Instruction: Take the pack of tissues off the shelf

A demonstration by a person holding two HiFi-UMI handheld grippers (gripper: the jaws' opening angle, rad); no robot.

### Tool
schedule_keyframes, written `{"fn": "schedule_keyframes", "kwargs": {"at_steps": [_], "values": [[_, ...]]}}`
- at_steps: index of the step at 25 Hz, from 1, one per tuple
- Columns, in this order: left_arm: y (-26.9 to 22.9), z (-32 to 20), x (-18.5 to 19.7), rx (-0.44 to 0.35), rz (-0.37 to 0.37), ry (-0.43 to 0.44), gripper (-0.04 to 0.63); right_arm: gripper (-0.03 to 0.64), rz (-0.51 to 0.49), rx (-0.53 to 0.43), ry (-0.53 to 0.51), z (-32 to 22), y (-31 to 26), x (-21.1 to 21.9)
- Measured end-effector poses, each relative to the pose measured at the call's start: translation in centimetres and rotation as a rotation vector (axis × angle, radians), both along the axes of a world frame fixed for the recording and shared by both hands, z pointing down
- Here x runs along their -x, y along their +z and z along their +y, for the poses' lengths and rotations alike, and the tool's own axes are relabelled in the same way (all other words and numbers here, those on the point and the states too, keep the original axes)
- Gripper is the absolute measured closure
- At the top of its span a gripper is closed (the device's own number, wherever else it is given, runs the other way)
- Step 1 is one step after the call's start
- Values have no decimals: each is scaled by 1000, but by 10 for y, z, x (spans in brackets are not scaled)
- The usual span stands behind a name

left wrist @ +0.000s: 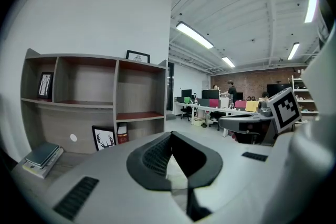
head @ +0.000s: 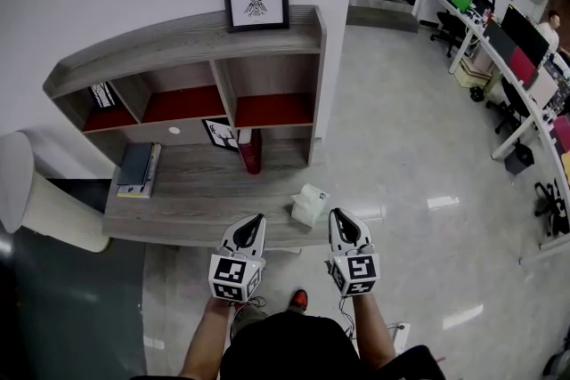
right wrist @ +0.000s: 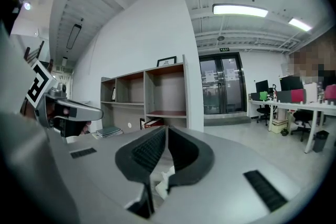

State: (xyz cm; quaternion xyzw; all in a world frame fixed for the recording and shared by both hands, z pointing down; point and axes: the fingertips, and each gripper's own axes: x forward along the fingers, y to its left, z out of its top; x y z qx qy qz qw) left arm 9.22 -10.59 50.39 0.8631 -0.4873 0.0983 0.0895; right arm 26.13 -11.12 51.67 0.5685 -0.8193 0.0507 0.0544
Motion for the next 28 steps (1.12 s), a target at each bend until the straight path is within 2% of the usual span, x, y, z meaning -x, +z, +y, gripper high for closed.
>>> {"fn": "schedule_keyframes", "kwargs": {"at_steps": [5, 9, 13, 28], "values": [[-1, 10, 2, 3, -9, 8, 589, 581, 19, -10, 22, 16, -4, -5], [0, 19, 0, -4, 17, 27, 589, 581, 16, 4, 37, 29, 1, -10], [8, 23, -1, 3, -15, 29, 589, 581, 9, 11, 54, 39, 5, -15], [12, 24, 2, 14, -14, 24, 589, 581, 44, 7, 49, 43, 8, -14]]}}
